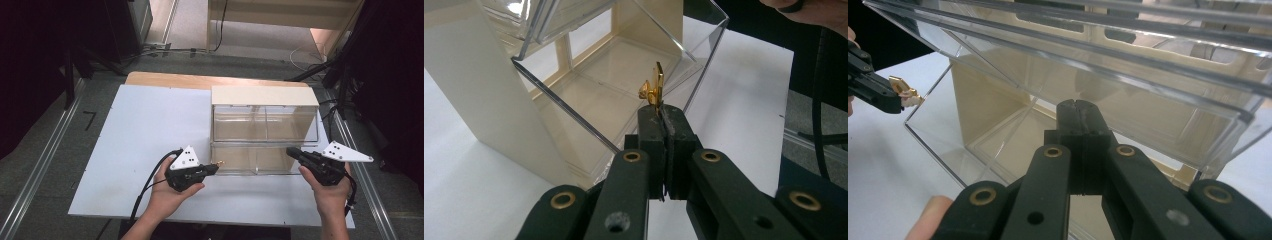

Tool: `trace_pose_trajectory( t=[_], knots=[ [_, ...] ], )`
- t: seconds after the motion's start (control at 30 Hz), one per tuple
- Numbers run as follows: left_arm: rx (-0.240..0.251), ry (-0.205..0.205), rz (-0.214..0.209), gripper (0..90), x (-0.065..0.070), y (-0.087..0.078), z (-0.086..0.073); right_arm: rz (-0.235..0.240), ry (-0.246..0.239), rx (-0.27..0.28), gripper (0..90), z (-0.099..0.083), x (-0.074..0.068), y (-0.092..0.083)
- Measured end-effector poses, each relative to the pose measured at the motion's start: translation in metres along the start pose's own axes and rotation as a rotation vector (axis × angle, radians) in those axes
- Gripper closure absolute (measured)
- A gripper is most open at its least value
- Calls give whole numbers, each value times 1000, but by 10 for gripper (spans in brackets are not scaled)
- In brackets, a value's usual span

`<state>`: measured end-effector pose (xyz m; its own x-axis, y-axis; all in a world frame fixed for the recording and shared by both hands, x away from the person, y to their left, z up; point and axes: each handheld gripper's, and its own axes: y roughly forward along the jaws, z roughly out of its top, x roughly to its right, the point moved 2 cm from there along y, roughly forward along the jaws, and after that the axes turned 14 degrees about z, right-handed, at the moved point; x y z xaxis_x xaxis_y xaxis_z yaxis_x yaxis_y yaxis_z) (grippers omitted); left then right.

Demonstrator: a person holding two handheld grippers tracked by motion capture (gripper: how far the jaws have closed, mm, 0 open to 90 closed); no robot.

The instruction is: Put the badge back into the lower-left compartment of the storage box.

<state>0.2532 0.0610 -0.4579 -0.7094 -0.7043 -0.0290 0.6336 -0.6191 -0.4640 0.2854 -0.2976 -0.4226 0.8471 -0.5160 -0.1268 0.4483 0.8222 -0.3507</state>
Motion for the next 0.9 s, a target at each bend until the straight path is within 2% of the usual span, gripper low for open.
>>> trace_pose_trajectory(
  t=[0.17,0.5,0.67,0.83,0.9],
  knots=[
    [-7,8,17,886,3,3,-1,-1,1,0,885,0,0,0],
    [-16,-18,27,885,5,12,-4,-1,2,1,885,0,0,0],
    [-25,-7,34,884,9,16,-4,-1,3,1,884,-1,1,-1],
    [-35,-4,59,883,13,21,-4,-2,4,2,885,-1,1,0],
    [-36,-16,65,883,14,22,-5,-2,5,2,884,-1,1,0]
  ],
)
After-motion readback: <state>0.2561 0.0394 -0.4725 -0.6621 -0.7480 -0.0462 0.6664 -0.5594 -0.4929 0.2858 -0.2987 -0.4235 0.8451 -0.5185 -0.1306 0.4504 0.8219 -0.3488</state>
